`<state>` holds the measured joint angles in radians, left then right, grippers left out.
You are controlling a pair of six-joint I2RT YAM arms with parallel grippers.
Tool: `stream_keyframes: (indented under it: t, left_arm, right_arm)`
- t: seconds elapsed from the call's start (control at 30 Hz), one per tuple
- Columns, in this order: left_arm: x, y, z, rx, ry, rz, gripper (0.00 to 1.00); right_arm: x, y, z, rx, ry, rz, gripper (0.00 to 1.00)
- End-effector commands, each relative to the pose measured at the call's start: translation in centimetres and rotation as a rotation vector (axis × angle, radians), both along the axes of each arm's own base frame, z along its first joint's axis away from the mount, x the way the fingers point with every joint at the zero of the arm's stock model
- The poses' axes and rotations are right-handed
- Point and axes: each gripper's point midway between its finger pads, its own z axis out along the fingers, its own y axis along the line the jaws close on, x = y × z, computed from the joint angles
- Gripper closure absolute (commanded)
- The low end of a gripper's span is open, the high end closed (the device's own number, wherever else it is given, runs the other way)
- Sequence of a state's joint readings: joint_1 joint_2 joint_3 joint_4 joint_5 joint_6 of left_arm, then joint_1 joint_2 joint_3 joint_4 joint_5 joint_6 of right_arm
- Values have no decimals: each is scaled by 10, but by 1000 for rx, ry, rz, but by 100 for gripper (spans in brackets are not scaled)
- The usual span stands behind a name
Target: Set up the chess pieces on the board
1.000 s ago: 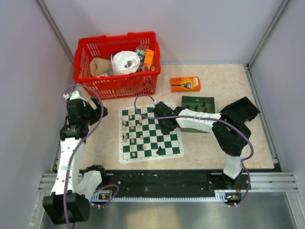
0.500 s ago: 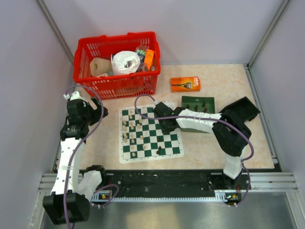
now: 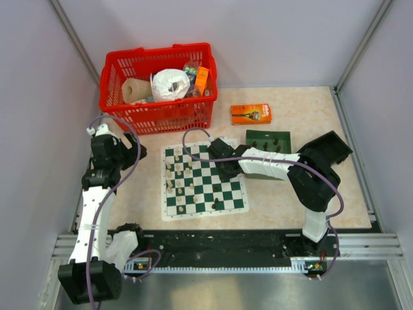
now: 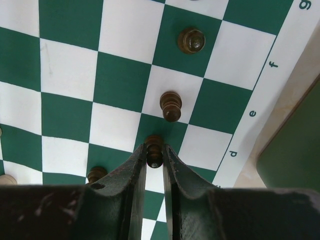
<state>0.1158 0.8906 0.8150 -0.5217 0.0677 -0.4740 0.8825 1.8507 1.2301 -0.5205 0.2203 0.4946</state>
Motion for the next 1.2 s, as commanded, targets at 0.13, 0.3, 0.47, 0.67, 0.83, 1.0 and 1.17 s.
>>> stream_keyframes:
  t: [0.13,0.3,0.47,0.67,0.83,1.0,1.17]
  left_arm:
    - [8,-2,10,-7,-55,-9,1]
    - [8,-2,8,-9,-52,-9,1]
    - [8,-2,9,-10,-55,-8,1]
    - [7,-2,7,-11,-50,-6,1]
    - [8,-2,7,-12,-51,-10,1]
    - [7,-2,6,-10,-47,-6,1]
    - [7,-2,7,-11,-52,-6,1]
  right_arm:
    - [8,-1,20,16,-54,-15,81]
    - [7,-2,19,11,-52,-6,82]
    - [8,-1,21,10,-54,-2,82]
    - [10,-1,23,4,-62,6,82]
    - [8,-1,18,2,-51,10,80]
    - [8,6,21,31,-48,23,77]
    - [9,12,29,61,-61,29,70]
